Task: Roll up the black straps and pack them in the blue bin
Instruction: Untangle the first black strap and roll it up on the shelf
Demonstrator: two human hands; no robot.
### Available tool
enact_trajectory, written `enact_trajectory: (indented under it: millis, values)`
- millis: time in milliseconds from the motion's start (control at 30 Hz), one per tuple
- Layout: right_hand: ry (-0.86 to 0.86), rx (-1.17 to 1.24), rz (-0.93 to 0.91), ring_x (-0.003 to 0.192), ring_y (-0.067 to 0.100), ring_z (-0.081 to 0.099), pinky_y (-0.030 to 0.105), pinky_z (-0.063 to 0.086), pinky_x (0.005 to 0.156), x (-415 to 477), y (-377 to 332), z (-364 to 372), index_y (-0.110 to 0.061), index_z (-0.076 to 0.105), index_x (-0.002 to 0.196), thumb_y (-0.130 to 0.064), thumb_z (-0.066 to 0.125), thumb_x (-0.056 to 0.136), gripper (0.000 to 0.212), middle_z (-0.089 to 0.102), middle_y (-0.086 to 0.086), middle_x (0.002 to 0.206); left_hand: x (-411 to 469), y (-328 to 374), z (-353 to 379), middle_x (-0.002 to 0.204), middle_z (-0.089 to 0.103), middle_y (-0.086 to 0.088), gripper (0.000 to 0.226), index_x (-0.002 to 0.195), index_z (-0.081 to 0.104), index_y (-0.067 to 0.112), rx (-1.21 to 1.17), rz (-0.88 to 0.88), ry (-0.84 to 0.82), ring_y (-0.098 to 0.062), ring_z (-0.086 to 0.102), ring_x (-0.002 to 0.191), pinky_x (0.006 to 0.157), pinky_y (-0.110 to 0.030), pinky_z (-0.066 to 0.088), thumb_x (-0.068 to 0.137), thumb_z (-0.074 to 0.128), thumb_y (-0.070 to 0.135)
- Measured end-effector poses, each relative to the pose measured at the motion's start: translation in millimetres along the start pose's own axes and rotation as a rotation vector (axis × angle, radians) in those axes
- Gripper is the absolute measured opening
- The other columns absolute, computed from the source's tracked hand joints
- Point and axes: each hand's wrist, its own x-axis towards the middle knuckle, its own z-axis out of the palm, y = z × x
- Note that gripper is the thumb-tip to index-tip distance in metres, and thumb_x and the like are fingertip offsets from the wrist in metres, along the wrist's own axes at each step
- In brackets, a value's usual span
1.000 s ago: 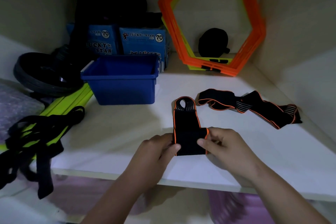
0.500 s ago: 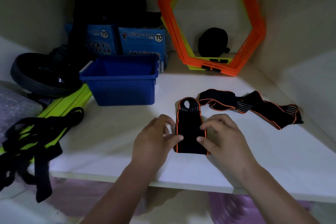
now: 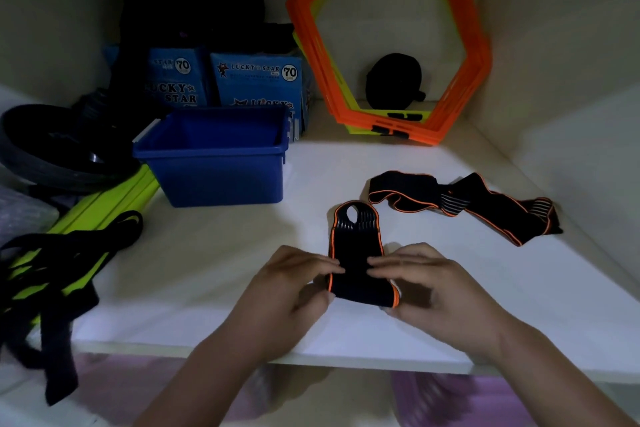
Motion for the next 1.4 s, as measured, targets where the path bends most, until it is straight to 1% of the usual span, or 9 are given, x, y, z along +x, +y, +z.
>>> enact_trajectory:
  millis: [200, 333, 433, 500, 667, 767, 933, 1167, 1400]
  values:
    - [0.039, 0.33, 0.253, 0.087, 0.027, 0.063, 0.04, 0.05, 0.081, -5.1, -9.6, -0.6, -0.018, 0.074, 0.085, -0.033, 0.076, 0.081, 0.016, 0.067, 0.002, 0.089, 1.6, 15.7, 0.9, 0.064, 0.047, 0.008, 0.034, 0.065, 0.037, 0.033, -0.029, -0.067, 0.006, -0.008, 0.049, 0.082, 0.067, -0.024, 0.039, 0.098, 0.037, 0.045]
    - [0.046, 0.306, 0.339, 0.06, 0.017, 0.051, 0.036, 0.042, 0.064, 7.1, -14.4, -3.5, -0.012, 0.063, 0.068, -0.03, 0.074, 0.086, 0.028, 0.06, 0.007, 0.065, 21.4, 15.0, 13.0, 0.057, 0.042, 0.006, 0.046, 0.06, 0.028, 0.029, 0.199, -0.137, 0.03, -0.014, 0.047, 0.064, 0.062, -0.033, 0.04, 0.1, 0.021, 0.049]
    - [0.097, 0.326, 0.456, 0.056, 0.016, 0.063, 0.033, 0.051, 0.056, 16.9, -16.0, -4.4, -0.023, 0.073, 0.083, -0.028, 0.08, 0.081, 0.009, 0.069, 0.001, 0.068, 38.2, 14.1, 19.1, 0.054, 0.043, 0.004, 0.053, 0.056, 0.03, 0.025, 0.375, -0.251, 0.011, -0.017, 0.05, 0.059, 0.059, -0.032, 0.039, 0.101, 0.022, 0.051]
    - [0.109, 0.331, 0.503, 0.053, 0.021, 0.069, 0.034, 0.055, 0.051, 21.4, -18.5, -2.7, -0.023, 0.072, 0.093, -0.026, 0.077, 0.083, 0.011, 0.07, 0.003, 0.07, 47.3, 13.6, 20.5, 0.055, 0.044, 0.005, 0.055, 0.055, 0.034, 0.024, 0.392, -0.295, -0.007, -0.017, 0.051, 0.061, 0.058, -0.031, 0.036, 0.102, 0.027, 0.053]
    - [0.037, 0.196, 0.569, 0.041, 0.02, 0.063, 0.028, 0.051, 0.048, 32.2, -25.2, -5.2, -0.016, 0.063, 0.071, -0.024, 0.061, 0.09, 0.021, 0.06, 0.001, 0.046, 60.8, 19.9, 18.0, 0.063, 0.045, 0.005, 0.051, 0.064, 0.042, 0.023, 0.335, -0.33, -0.079, -0.021, 0.052, 0.072, 0.064, -0.031, 0.035, 0.103, 0.019, 0.046]
    - [0.064, 0.186, 0.58, 0.048, 0.013, 0.061, 0.024, 0.047, 0.048, 33.2, -28.1, -4.4, -0.017, 0.063, 0.068, -0.025, 0.064, 0.088, 0.022, 0.06, -0.004, 0.05, 59.3, 27.6, 14.2, 0.066, 0.051, 0.004, 0.05, 0.062, 0.039, 0.025, 0.146, -0.392, -0.12, -0.02, 0.053, 0.072, 0.061, -0.032, 0.033, 0.101, 0.026, 0.053]
    - [0.237, 0.474, 0.563, 0.086, 0.016, 0.067, 0.023, 0.052, 0.061, 28.6, -37.9, 8.9, -0.018, 0.064, 0.1, -0.014, 0.062, 0.09, 0.011, 0.066, 0.003, 0.1, 50.6, 30.3, 15.7, 0.091, 0.065, 0.007, 0.029, 0.096, 0.057, 0.025, -0.31, -0.474, 0.026, -0.01, 0.062, 0.088, 0.073, -0.031, 0.049, 0.083, 0.055, 0.05]
    - [0.435, 0.763, 0.395, 0.096, 0.012, 0.062, 0.038, 0.048, 0.09, 30.4, -58.6, 36.9, -0.034, 0.054, 0.116, -0.015, 0.049, 0.083, 0.038, 0.068, -0.011, 0.094, 45.7, 60.4, 27.1, 0.095, 0.069, 0.015, 0.04, 0.114, 0.055, 0.024, -0.876, -0.367, 0.29, 0.004, 0.062, 0.086, 0.073, -0.011, 0.048, 0.075, 0.046, 0.016]
    - [0.471, 0.702, 0.303, 0.104, 0.002, 0.061, 0.015, 0.045, 0.085, 27.5, -59.3, 23.4, -0.026, 0.06, 0.119, -0.01, 0.042, 0.078, 0.048, 0.068, -0.011, 0.106, 54.1, 77.1, 24.3, 0.094, 0.069, 0.0, 0.039, 0.107, 0.061, 0.016, -0.943, -0.332, 0.238, -0.001, 0.062, 0.086, 0.071, -0.012, 0.049, 0.072, 0.044, 0.015]
